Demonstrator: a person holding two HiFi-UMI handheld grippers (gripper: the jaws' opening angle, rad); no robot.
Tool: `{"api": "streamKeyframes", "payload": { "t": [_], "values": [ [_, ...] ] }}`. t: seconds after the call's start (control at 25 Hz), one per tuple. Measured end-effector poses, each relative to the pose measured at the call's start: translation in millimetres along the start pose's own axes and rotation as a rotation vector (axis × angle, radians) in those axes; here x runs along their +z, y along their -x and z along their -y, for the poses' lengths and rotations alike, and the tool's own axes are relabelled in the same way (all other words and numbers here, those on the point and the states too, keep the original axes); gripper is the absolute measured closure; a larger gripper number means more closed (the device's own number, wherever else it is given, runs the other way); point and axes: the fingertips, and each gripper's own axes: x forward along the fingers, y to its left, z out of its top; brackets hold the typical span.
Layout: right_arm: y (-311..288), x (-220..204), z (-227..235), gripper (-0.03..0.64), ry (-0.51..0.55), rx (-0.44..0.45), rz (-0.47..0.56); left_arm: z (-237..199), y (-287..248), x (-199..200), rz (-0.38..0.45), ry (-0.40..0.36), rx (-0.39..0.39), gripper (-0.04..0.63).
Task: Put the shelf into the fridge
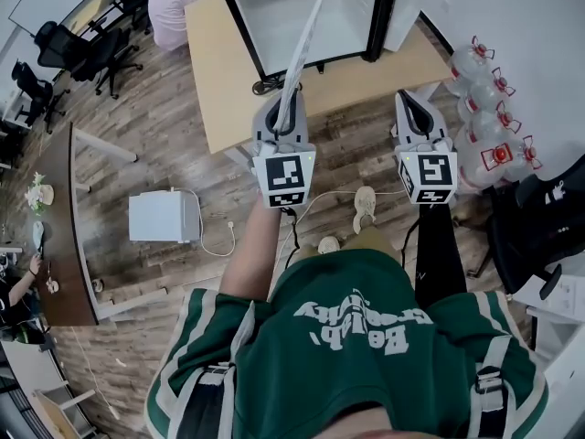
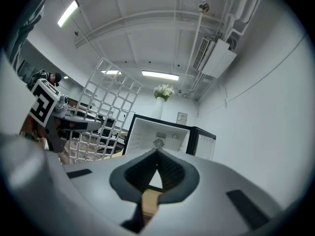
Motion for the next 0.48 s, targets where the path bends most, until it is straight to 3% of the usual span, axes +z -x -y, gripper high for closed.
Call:
{"api": "streamKeyframes", "payload": {
  "t": [0.32, 0.48],
  "values": [
    [-39.9, -0.6, 24.9, 0.614, 0.005, 0.029, 0.022, -5.2, -42.4, -6.4, -0.035, -0.099, 0.044, 0.569],
    [-64.4, -5.6, 42.1, 0.614, -0.005, 0.040, 0.022, -4.3, -68.3, -4.1, -0.039, -0.187, 0.052, 0.569]
  ]
}}
